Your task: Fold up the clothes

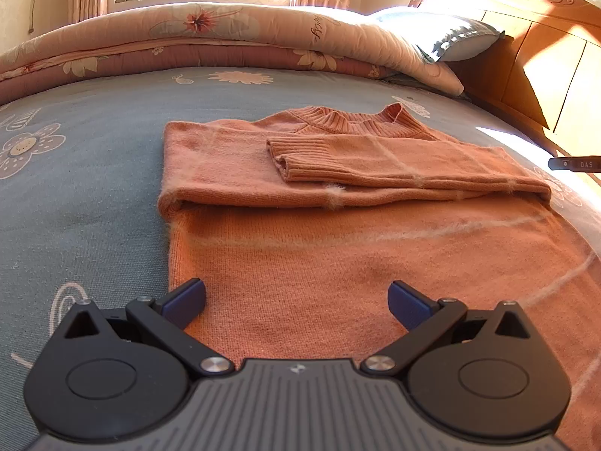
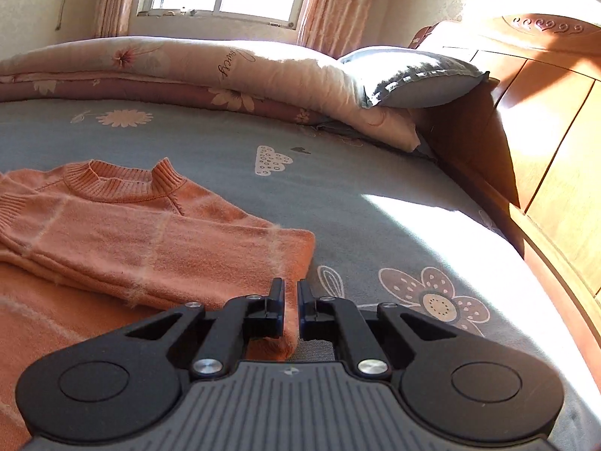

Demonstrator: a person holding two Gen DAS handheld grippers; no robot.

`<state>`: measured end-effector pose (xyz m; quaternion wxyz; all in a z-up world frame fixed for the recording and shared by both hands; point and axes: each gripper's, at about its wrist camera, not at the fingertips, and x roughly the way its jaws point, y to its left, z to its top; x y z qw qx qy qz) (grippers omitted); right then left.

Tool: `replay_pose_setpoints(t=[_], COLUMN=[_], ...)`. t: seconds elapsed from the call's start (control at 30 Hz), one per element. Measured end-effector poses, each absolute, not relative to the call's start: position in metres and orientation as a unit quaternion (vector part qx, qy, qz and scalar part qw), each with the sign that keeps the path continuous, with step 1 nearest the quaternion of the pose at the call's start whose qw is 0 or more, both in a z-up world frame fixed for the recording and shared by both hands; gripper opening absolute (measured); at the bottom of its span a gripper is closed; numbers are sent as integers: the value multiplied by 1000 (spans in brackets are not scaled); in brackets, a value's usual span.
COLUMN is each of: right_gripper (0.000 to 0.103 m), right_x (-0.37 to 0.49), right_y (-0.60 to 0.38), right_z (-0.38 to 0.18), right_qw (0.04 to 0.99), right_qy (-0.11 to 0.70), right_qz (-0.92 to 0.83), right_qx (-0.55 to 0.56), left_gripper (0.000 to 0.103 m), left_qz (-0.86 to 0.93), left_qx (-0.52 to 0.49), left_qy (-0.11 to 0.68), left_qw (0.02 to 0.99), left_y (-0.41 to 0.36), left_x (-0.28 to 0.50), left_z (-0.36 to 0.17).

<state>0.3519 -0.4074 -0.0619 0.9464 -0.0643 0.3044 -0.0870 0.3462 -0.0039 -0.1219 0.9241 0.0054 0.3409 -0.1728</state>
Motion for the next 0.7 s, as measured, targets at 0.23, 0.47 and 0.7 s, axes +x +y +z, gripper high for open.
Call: replay_pose_setpoints(t=[0.23,0.47,0.7], right_gripper=[8,13,13], right_x=[353,298,312], right_y=[-407,-412,-442], right_z=[-103,-67,-70], right_qw=[936,952,959], right_qy=[339,282,237], right_qz=[-93,-64,-38], right_qx=[17,103,148], left_gripper=[102,102,102], left_qz=[-176,-143,-169], left_qx=[0,36,13], left_qy=[337,354,371], left_qw=[925,923,913], left_y=[-2,-18,-51], left_x=[346,347,353], left_z=[-122,-120,-67])
